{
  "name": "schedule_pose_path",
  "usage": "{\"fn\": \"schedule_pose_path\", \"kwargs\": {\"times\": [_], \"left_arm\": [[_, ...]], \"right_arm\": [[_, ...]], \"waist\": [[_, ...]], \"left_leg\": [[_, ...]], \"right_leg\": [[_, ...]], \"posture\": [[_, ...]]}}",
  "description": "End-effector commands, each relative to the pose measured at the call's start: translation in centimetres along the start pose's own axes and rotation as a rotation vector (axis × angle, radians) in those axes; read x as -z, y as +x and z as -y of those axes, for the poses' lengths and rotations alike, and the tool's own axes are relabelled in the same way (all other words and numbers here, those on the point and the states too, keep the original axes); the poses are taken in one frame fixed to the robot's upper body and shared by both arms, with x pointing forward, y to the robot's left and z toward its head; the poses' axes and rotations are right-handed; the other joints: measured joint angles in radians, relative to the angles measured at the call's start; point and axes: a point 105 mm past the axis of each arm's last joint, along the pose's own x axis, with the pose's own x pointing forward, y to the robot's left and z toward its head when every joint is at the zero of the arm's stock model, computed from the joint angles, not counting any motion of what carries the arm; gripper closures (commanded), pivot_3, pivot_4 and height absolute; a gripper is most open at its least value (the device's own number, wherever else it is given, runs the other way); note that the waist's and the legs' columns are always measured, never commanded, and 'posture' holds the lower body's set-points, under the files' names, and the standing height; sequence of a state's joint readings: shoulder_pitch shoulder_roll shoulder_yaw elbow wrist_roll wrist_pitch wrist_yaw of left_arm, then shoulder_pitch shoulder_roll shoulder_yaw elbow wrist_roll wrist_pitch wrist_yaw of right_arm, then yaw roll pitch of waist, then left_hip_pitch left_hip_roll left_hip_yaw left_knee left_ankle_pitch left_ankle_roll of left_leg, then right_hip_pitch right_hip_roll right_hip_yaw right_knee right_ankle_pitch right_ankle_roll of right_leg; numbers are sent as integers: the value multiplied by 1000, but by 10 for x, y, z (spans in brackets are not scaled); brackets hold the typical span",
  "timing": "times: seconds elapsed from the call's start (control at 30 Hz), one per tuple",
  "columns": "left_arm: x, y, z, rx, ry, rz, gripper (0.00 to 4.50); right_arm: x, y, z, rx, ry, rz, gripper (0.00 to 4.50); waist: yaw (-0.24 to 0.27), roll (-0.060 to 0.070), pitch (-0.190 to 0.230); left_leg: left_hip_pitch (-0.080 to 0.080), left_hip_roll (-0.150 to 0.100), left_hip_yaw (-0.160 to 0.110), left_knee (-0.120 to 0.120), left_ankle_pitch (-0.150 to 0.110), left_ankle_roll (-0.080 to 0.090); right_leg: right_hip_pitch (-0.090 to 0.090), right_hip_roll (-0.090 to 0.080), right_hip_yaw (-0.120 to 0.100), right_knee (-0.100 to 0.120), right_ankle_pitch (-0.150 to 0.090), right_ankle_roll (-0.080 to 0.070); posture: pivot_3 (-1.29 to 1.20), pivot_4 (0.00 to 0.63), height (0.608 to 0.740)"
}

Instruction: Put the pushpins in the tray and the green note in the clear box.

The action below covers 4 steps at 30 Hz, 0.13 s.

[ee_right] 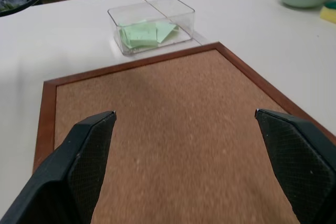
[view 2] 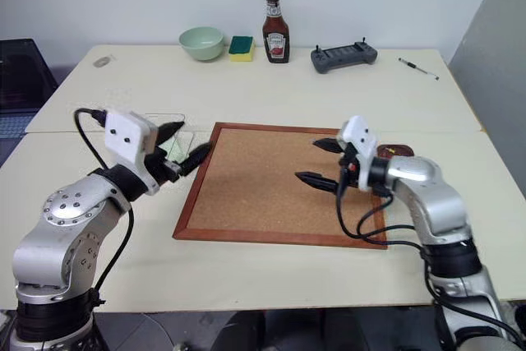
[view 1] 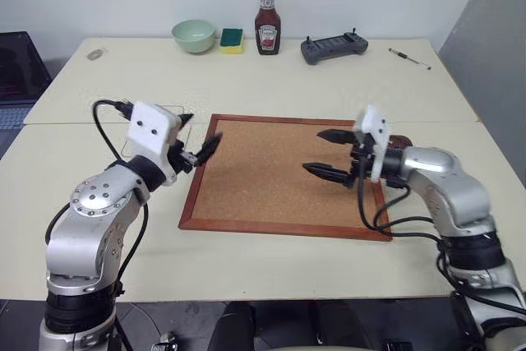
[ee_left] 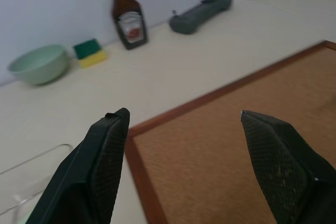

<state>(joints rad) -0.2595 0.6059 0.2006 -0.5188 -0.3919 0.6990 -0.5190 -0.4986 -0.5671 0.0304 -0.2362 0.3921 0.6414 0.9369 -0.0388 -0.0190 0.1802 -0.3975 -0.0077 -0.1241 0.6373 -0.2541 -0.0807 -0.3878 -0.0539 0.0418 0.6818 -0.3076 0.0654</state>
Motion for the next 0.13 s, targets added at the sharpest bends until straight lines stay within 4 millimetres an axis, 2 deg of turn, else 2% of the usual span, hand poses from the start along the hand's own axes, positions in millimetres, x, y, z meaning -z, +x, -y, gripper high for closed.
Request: {"fn": "schedule_pose_path", "kwargs": {"times": [0.03,0.13], "left_arm": [[-3,-11,22,213,-18,-19,940],[3,-21,28,325,-53,-52,940]], "right_arm": [[-17,-23,-5,-22,-18,-2,0],[-18,-32,-5,-40,-21,-40,0]], "waist": [[-5,0,0],[-8,0,0]], "left_leg": [[1,0,0,1,0,0],[1,1,0,2,0,0]], "right_leg": [[1,0,0,0,0,0],[1,1,0,1,0,0]], "posture": [[0,150,740],[0,150,740]]}}
